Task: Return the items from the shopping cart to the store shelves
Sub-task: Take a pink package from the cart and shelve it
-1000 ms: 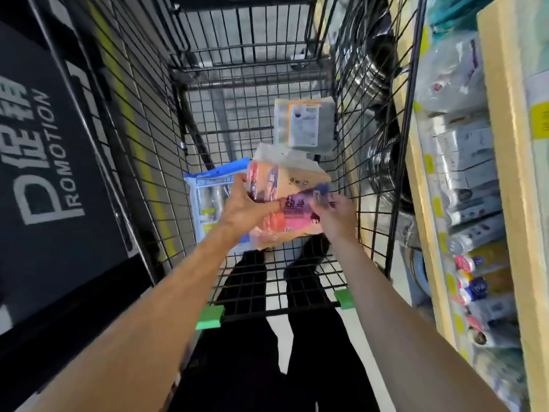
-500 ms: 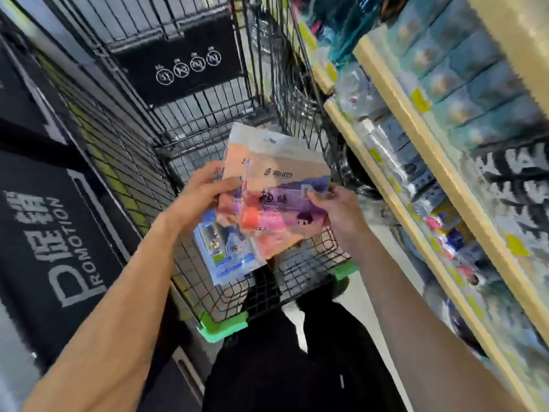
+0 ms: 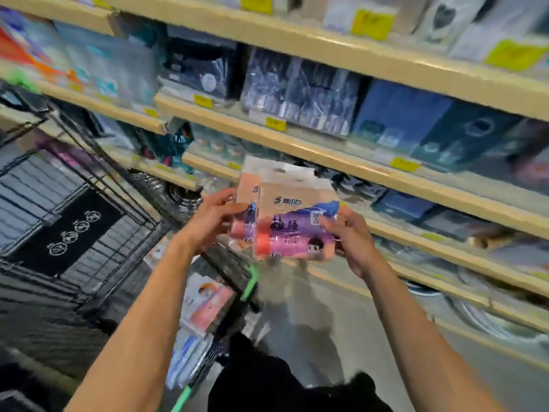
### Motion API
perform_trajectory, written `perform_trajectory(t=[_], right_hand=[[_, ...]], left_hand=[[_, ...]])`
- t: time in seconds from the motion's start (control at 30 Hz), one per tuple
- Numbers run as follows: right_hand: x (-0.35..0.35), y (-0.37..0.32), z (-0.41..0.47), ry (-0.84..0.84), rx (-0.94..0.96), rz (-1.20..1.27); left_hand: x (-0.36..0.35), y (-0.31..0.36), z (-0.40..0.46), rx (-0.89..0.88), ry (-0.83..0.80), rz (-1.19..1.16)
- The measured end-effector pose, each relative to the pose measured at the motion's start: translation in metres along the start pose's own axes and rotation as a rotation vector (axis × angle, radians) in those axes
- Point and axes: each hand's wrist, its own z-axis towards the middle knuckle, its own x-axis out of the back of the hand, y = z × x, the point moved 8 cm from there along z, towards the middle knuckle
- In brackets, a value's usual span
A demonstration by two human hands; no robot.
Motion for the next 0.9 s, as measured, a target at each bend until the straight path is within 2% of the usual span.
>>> perform_trajectory(t=[0.23, 0.43, 0.67, 0.8, 0.9], right_hand=[[0.201, -0.021, -0.066, 0.205, 0.046, 0.200], [0.337, -0.018, -0.114, 0.357, 0.089, 0.289], [0.409, -0.025, -0.138, 0.448, 0.175, 0.410], [0.435, -0.036, -0.148, 0.563, 0.237, 0.419], [0.453, -0.038, -0.155, 0.625, 0.244, 0.419]], left_hand=[[-0.210, 0.045, 0.024, -0.152, -0.121, 0.008], [-0.360, 0.051, 0.040, -0.167, -0.146, 0.077], [-0.465, 0.064, 0.050, -0.177, -0.227, 0.057], [-0.505, 0.082, 0.068, -0.226, -0.295, 0.055], [-0.527, 0.088, 0.077, -0.201, -0.297, 0.038]])
